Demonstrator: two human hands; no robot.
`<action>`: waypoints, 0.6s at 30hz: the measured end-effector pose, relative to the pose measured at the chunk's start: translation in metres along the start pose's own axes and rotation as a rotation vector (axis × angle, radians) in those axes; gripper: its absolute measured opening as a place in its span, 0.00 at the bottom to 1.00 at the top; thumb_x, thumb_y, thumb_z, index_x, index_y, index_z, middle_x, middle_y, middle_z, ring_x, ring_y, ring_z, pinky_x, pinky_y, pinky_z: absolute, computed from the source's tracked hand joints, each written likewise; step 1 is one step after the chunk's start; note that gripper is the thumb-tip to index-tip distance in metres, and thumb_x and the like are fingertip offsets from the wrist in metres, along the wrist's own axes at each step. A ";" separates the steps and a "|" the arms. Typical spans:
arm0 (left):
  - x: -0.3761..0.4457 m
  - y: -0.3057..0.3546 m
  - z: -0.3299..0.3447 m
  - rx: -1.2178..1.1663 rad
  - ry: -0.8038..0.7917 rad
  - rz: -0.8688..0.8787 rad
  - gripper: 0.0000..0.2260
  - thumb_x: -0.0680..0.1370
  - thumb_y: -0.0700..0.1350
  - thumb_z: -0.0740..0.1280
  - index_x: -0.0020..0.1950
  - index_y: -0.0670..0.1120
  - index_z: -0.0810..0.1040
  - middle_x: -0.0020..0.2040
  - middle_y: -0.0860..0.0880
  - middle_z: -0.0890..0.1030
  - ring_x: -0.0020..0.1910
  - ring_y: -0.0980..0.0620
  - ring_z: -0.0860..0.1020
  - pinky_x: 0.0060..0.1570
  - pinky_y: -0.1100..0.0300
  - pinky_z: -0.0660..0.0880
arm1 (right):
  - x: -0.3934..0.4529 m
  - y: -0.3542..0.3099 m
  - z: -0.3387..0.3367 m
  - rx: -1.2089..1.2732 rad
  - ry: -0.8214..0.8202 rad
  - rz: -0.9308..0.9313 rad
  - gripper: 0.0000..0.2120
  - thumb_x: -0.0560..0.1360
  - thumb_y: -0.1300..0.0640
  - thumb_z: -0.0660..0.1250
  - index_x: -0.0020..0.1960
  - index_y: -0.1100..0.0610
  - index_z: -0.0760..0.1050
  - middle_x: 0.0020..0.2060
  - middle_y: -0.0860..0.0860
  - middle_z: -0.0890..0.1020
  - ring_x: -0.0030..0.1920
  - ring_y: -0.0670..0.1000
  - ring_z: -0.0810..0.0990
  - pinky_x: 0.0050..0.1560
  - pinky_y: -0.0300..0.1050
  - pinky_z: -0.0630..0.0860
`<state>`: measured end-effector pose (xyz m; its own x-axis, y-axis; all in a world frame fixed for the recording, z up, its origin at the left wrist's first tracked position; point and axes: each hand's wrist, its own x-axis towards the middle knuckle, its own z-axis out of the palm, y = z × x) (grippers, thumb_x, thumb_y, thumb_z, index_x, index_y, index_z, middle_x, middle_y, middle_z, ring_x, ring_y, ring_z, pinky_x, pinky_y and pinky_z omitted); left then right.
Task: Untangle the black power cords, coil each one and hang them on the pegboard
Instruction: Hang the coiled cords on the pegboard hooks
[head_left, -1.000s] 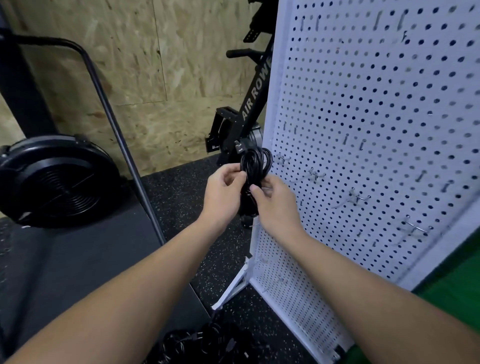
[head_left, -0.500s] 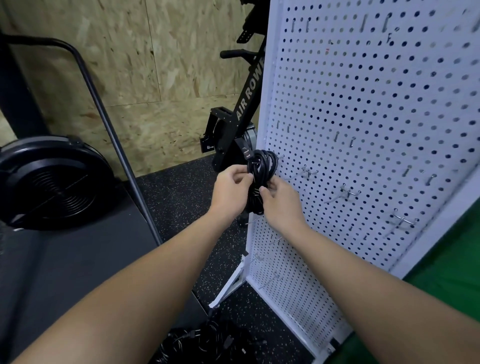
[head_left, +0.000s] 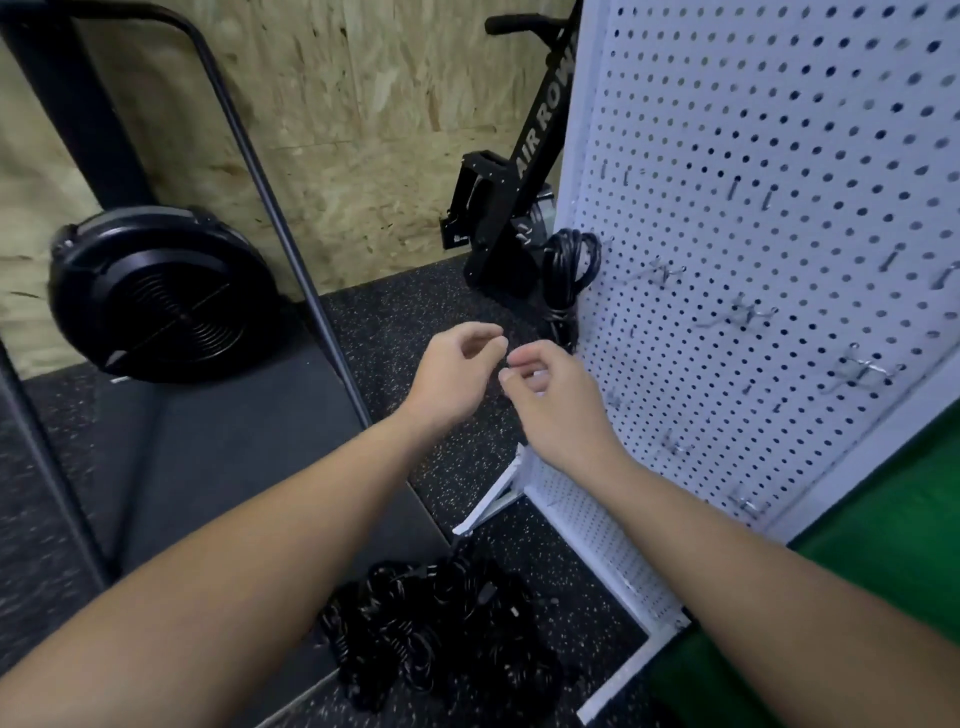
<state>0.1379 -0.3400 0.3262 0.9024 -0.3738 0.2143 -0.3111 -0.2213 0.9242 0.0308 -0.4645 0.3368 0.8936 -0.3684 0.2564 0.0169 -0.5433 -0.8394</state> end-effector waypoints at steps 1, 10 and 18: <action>-0.016 -0.014 -0.011 -0.009 -0.024 -0.022 0.10 0.84 0.48 0.72 0.63 0.47 0.87 0.53 0.51 0.89 0.54 0.55 0.87 0.59 0.51 0.84 | -0.009 0.006 0.011 -0.001 -0.050 -0.005 0.06 0.84 0.52 0.72 0.61 0.48 0.80 0.51 0.40 0.84 0.49 0.35 0.82 0.47 0.26 0.76; -0.172 -0.191 -0.077 0.148 -0.068 -0.425 0.05 0.84 0.42 0.73 0.58 0.43 0.86 0.41 0.52 0.87 0.33 0.62 0.80 0.39 0.65 0.75 | -0.109 0.118 0.160 -0.031 -0.542 0.195 0.12 0.82 0.54 0.74 0.64 0.53 0.81 0.53 0.47 0.85 0.52 0.45 0.85 0.59 0.46 0.83; -0.244 -0.321 -0.041 0.252 -0.056 -0.832 0.16 0.81 0.61 0.73 0.54 0.50 0.79 0.45 0.49 0.88 0.44 0.49 0.87 0.48 0.47 0.84 | -0.161 0.212 0.241 -0.246 -0.654 0.392 0.24 0.83 0.51 0.74 0.76 0.59 0.76 0.70 0.54 0.82 0.70 0.56 0.81 0.72 0.51 0.77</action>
<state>0.0297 -0.1412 -0.0100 0.8520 -0.0439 -0.5216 0.3805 -0.6325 0.6747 -0.0016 -0.3378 0.0022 0.8972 -0.0913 -0.4322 -0.3840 -0.6447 -0.6610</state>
